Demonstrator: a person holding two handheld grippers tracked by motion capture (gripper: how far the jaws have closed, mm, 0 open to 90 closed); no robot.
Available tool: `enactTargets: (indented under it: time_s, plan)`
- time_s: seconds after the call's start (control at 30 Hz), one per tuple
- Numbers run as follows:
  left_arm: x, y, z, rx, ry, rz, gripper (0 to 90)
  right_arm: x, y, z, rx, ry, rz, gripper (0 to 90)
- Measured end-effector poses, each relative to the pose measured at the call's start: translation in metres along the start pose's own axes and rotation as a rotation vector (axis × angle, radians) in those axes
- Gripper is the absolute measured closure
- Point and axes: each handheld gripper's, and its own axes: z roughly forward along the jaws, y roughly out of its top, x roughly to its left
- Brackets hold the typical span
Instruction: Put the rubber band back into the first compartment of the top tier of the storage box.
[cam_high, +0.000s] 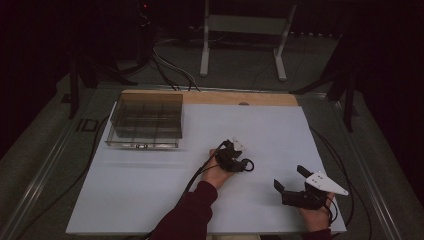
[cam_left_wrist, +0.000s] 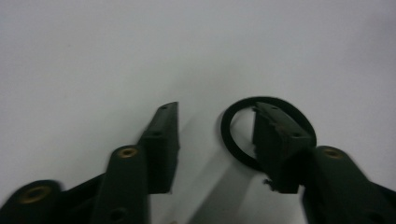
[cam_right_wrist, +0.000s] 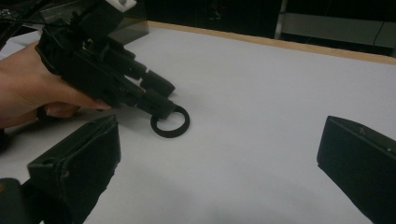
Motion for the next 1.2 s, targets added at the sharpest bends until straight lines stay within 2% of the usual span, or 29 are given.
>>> enactTargets:
  time_s: [0.2,0.23,0.4,0.53,0.83,1.2]
  plan:
    - [0.004,0.002,-0.006,0.046,-0.006,0.016,84.9,0.0,0.0,0.0,0.001,0.001,-0.001,0.0]
    - [0.005,0.001,-0.007,0.051,-0.005,0.018,87.4,0.0,0.0,0.0,0.001,0.001,-0.002,0.0]
    - [0.011,-0.002,-0.013,0.047,0.002,0.002,88.5,0.0,0.0,0.0,0.001,0.001,0.002,0.0]
    - [0.015,-0.002,-0.021,0.025,0.0,-0.023,88.5,0.0,0.0,0.0,0.002,0.001,0.001,0.0]
    - [0.018,0.001,-0.035,0.0,0.004,-0.034,88.4,0.0,0.0,0.0,0.003,0.001,0.004,0.0]
    - [0.031,0.008,-0.062,-0.028,0.041,-0.046,88.4,-0.001,0.0,0.0,0.002,0.002,0.004,0.0]
